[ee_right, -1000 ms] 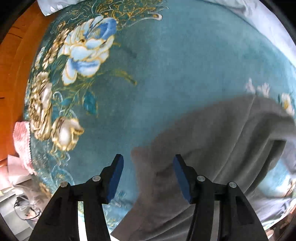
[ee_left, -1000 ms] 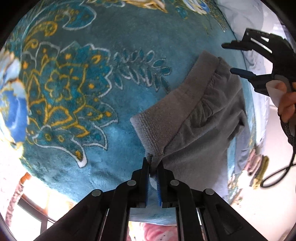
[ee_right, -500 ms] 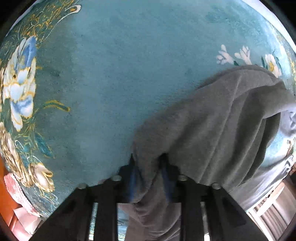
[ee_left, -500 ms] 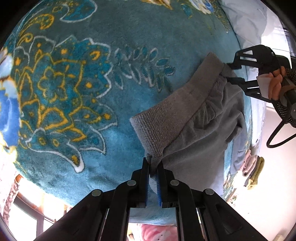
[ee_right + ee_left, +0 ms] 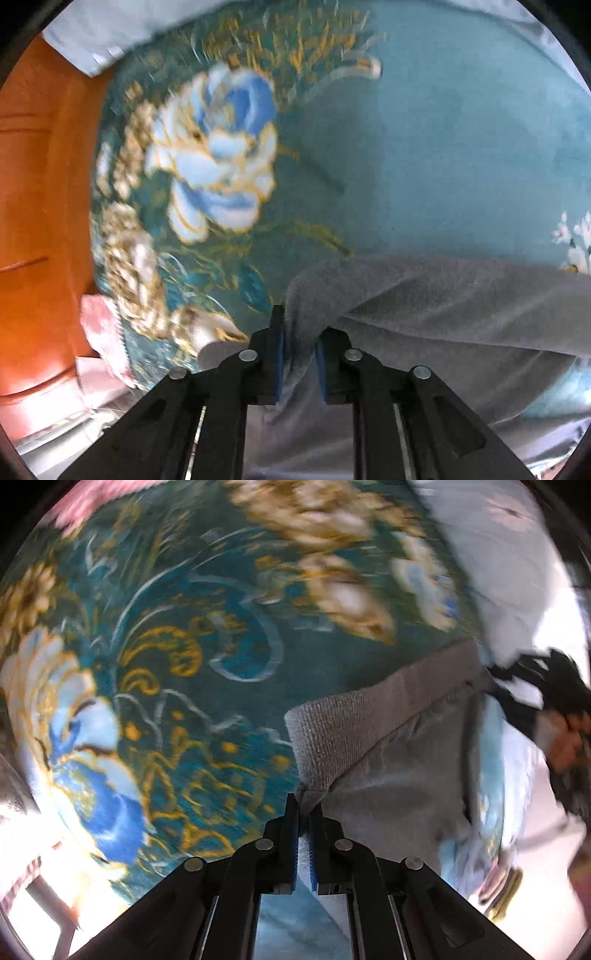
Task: Fold clothes
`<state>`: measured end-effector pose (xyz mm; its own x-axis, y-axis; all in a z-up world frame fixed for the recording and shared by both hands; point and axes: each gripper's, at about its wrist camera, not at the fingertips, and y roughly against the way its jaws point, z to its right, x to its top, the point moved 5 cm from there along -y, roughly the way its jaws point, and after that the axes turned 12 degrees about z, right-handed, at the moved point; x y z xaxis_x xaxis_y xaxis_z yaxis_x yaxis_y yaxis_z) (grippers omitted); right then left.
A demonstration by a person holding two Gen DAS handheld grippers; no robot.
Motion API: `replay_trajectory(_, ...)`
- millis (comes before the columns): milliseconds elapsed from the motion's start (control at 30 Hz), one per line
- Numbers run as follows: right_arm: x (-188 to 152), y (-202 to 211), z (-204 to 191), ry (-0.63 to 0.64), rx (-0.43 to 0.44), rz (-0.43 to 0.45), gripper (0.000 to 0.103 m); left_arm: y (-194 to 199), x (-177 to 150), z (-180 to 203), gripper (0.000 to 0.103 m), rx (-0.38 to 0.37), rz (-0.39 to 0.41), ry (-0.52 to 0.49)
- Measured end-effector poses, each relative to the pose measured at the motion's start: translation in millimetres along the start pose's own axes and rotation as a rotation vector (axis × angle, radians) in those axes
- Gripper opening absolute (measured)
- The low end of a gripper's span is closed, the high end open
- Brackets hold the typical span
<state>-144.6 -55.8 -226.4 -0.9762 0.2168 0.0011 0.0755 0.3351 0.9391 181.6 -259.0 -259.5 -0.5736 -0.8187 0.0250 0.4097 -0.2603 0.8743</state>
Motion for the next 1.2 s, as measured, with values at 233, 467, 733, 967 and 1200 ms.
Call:
replay_trajectory(233,5,74,22,-0.001,0.058,0.121,0.041,17,4,9,0.010,0.039,-0.026,0.026)
replay_trajectory(467,-15,214,157,-0.262,0.020,0.338,0.045,52,16,31,0.009,0.097,0.016,0.018)
replay_trajectory(733,-155,344,389,-0.815,-0.052,0.574,0.046,54,23,151,0.018,0.069,0.049,-0.144)
replay_trajectory(967,-259,336,512,-1.093,-0.008,0.566,0.046,35,-89,266,0.027,0.055,-0.052,-0.348)
replay_trajectory(1200,-235,294,578,-1.064,0.112,0.492,0.046,26,-195,343,0.032,0.106,-0.080,-0.514)
